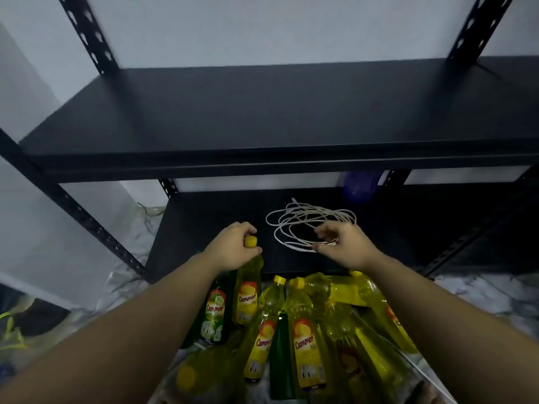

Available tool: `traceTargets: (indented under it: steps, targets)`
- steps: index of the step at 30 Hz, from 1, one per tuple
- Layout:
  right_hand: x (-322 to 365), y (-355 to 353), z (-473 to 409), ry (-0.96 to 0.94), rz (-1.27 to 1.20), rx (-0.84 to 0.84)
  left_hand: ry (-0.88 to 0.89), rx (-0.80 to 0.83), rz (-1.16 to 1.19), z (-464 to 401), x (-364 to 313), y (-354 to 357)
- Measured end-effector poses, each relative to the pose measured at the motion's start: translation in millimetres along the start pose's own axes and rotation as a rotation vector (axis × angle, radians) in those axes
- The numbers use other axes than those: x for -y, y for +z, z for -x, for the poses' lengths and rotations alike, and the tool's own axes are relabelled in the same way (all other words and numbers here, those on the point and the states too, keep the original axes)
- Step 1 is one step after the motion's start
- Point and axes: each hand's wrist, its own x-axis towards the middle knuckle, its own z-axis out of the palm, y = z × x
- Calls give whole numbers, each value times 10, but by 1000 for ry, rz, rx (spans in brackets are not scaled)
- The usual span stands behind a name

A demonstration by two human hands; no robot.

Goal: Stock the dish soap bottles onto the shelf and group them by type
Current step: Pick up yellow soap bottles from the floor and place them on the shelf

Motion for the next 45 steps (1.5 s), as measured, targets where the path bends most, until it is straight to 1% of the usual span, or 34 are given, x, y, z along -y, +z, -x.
traceTargets:
  steps: [4,6,12,21,25,32,35,38,41,45]
  targets:
    - [-330,1,-94,134,15,5,-172,51,-36,-227,210,162]
    - [-542,-3,-138,194,23,-17,-202,72,-15,-335,313,297]
    - [-1064,-109,-106,302,124,-15,-262,-28,114,-524,450,601]
    - [-1493,108,69,443,168,99,-112,-67,269,-472,260,817]
    - [-1629,254,108,483,219,107,-90,-80,263,-420,273,842]
    - [-1623,285,193,455,189,79,-56,-64,226,-356,278,779]
    - [-1518,235,319,426,156,24,-28,-74,183,-237,256,715]
    - [-1304,150,456,388,120,-49,21,-120,129,-60,179,648]
    - [-1046,33,567,334,85,-110,57,-196,121,124,55,530]
    - [-656,-130,709,287,52,-240,98,-284,133,387,-172,307]
